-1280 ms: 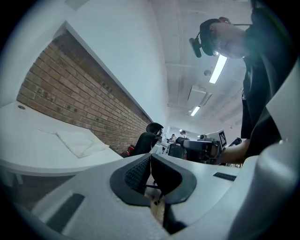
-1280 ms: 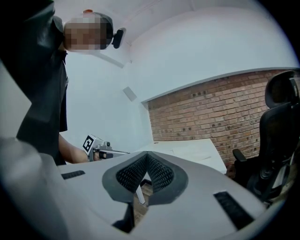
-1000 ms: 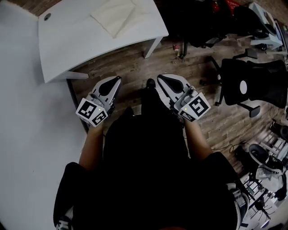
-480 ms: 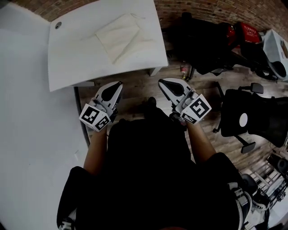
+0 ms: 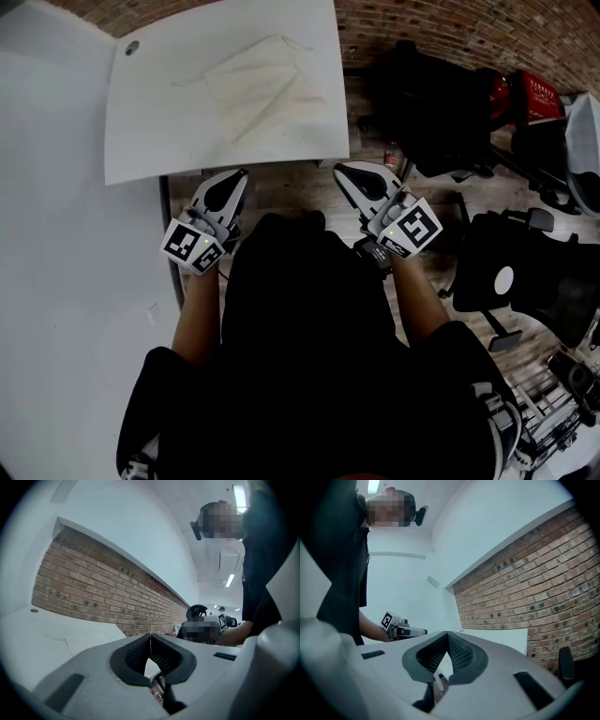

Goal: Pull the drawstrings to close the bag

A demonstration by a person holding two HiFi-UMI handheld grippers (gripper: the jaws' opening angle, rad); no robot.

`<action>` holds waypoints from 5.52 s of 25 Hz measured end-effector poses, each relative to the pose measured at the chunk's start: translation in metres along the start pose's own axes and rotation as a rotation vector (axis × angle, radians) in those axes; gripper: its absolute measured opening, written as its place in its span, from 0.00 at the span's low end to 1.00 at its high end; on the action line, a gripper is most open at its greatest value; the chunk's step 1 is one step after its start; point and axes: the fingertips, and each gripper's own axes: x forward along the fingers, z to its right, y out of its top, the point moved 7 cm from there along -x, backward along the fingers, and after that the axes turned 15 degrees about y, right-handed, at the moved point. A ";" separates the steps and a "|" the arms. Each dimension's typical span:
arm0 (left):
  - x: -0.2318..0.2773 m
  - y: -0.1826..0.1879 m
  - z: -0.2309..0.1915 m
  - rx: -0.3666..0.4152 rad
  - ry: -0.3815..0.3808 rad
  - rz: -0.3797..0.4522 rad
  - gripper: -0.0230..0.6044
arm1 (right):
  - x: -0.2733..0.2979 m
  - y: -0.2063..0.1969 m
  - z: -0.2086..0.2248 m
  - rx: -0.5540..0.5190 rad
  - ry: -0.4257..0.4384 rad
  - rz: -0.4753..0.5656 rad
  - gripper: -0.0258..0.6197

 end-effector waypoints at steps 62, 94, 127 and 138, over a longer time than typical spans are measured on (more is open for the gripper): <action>0.169 -0.056 -0.412 0.498 -0.137 -0.662 0.28 | 0.176 -0.087 0.363 0.138 0.198 -0.547 0.43; 0.169 -0.056 -0.396 0.486 -0.015 -0.723 0.11 | 0.171 -0.116 0.377 -0.080 0.256 -0.877 0.24; 0.159 -0.005 -0.359 0.685 0.161 -0.588 0.10 | 0.123 -0.010 0.381 -0.251 -0.193 -0.756 0.11; 0.138 0.099 -0.338 0.940 0.225 -0.418 0.10 | 0.105 0.085 0.349 -0.486 -0.265 -0.739 0.11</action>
